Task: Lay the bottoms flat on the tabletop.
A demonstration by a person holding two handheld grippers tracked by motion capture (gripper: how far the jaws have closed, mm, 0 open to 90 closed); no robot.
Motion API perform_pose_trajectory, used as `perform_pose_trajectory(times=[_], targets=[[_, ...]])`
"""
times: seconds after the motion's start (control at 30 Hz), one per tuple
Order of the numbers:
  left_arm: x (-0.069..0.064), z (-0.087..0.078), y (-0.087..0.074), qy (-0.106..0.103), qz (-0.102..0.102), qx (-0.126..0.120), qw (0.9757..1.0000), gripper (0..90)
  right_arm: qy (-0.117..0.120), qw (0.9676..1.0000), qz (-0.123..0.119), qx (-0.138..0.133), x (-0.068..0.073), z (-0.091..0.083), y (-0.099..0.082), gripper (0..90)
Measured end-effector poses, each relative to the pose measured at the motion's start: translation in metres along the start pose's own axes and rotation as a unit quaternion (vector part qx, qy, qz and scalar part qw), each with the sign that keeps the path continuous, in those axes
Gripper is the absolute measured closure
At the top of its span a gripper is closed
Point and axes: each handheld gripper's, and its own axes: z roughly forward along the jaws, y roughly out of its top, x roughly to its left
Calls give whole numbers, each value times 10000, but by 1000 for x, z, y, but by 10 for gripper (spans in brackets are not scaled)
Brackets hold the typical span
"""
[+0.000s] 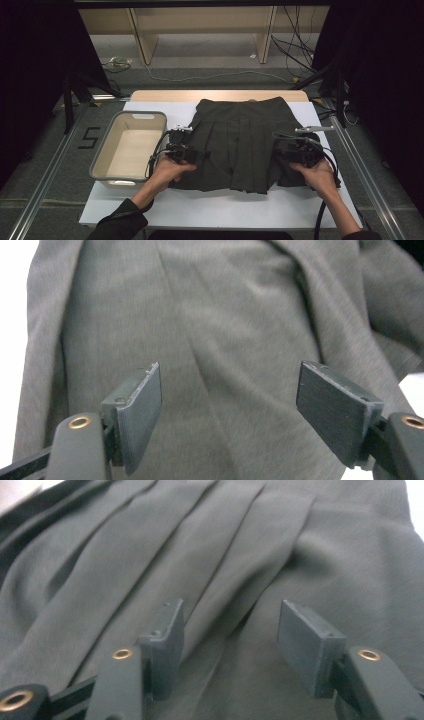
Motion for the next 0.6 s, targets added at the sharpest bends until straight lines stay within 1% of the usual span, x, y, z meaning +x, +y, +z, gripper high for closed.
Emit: perform_pose_trajectory(times=[0.07,0.13,0.2,0.27,0.3,0.37,0.47,0.6], targets=[[0,2,-5,-6,10,36,10000,257,34,9999,-54,121,5,5,-5,463],[0,5,-8,-35,5,99,9999,257,-42,9997,-169,184,9,7,-8,484],[-1,6,-12,-32,28,150,9999,257,-25,9996,-162,220,12,8,-10,514],[-4,5,-14,-39,48,173,9998,257,-8,9994,-222,259,15,10,-14,541],[-4,5,-15,-41,69,174,9998,258,-3,9990,-262,356,16,12,-16,555],[-6,4,-18,-52,110,180,9998,259,-27,9984,-330,455,18,14,-19,586],[-7,4,-22,-70,150,235,9996,260,3,9978,-329,582,19,17,-23,635],[-8,6,-27,-78,163,309,9994,264,-26,9950,-373,921,21,23,-29,693]])
